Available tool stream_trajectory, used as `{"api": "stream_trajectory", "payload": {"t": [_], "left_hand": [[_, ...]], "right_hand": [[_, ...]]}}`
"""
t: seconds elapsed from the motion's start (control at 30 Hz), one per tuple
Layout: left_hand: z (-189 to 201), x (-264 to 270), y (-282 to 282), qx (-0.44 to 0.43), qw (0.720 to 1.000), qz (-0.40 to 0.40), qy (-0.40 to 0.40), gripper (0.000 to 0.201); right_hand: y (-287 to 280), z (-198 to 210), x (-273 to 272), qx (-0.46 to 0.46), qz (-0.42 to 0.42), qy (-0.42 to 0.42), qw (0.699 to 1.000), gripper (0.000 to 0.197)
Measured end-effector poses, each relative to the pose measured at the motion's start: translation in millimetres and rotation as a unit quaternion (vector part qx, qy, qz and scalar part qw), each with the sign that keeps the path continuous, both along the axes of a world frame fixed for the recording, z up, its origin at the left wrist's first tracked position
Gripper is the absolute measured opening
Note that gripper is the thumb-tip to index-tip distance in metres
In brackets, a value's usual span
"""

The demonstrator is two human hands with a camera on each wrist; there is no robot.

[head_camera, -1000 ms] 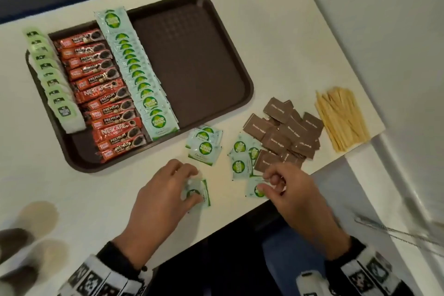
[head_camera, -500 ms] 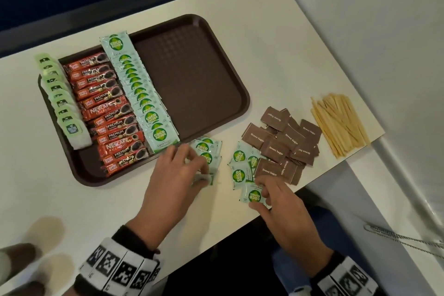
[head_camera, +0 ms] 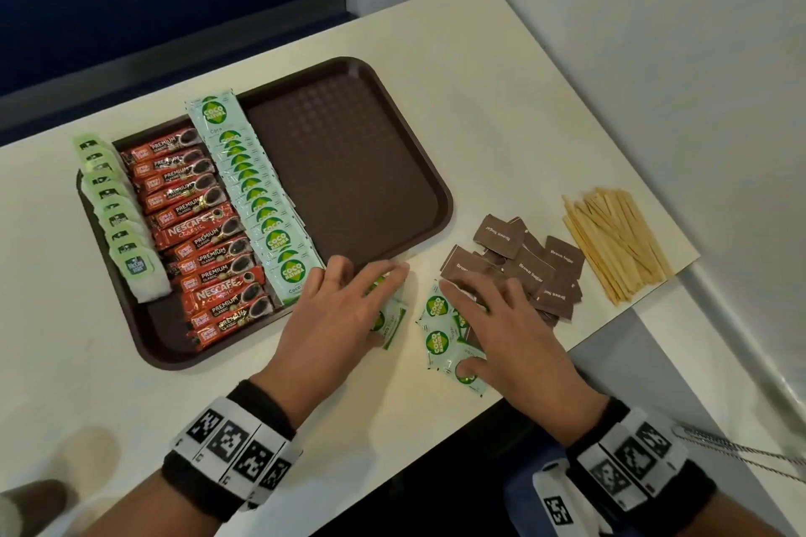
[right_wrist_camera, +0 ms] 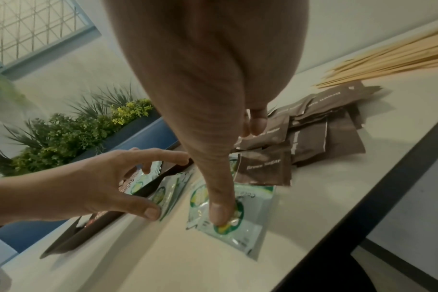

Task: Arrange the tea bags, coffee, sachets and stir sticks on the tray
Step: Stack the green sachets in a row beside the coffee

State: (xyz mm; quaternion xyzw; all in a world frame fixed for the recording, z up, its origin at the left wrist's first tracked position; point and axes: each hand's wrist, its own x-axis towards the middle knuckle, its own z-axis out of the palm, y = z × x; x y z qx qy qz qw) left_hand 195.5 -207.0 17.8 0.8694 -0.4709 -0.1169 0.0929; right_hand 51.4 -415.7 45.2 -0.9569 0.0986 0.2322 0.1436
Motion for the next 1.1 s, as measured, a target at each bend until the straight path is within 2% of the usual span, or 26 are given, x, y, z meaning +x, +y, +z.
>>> {"api": "stream_trajectory", "payload": {"t": [0.13,0.27,0.37,0.47,0.53,0.6,0.7,0.8,0.87,0.97,1.03,1.1], "left_hand": [[-5.3,-1.9,0.5,-0.006,1.0,-0.002,-0.011,0.102],[-9.9,-0.8,-1.0,-0.011,1.0,-0.005,-0.019,0.095],[-12.6,-1.9,-2.0,-0.024,1.0,-0.011,-0.016,0.082],[-12.3,-6.4,-0.9,-0.054,0.998,-0.013,-0.01,0.061],[-14.1,-11.6,1.4,-0.076,0.997,-0.012,-0.009,0.047],[-17.8,-18.4,4.2,-0.091,0.996,-0.019,-0.008,0.038],[-21.6,-28.8,9.5,-0.097,0.995,-0.034,0.013,0.04],[-24.2,-34.6,14.1,-0.102,0.994,-0.001,0.042,0.049],[-24.6,-34.3,14.8,-0.11,0.992,0.026,0.061,0.051],[-21.5,-29.9,14.1,-0.157,0.979,0.056,0.114,0.026],[-13.3,-26.2,13.0,-0.198,0.951,0.125,0.201,0.019],[-1.7,-22.5,13.1,-0.22,0.908,0.219,0.28,0.024]], "right_hand": [[-2.8,-3.1,13.9,-0.022,0.061,0.015,0.998,0.117],[-2.7,-0.6,29.3,-0.029,0.114,0.031,0.993,0.114],[-5.6,-1.0,39.5,-0.023,0.145,0.03,0.989,0.112],[-8.7,-3.5,46.2,-0.01,0.148,0.047,0.988,0.11],[-10.2,-4.3,48.8,0.009,0.144,0.051,0.988,0.104],[-10.9,-5.8,50.2,0.02,0.157,0.048,0.986,0.088],[-13.0,-8.5,50.9,0.045,0.166,0.027,0.985,0.063],[-18.2,-9.9,55.5,0.088,0.134,-0.006,0.987,0.045],[-20.9,-7.0,62.4,0.138,0.081,-0.009,0.987,0.031],[-27.7,2.5,74.5,0.201,0.004,-0.026,0.979,0.021],[-33.3,14.5,82.5,0.22,-0.032,-0.035,0.974,0.018],[-38.2,27.1,88.3,0.244,-0.085,-0.037,0.965,0.02]]}}
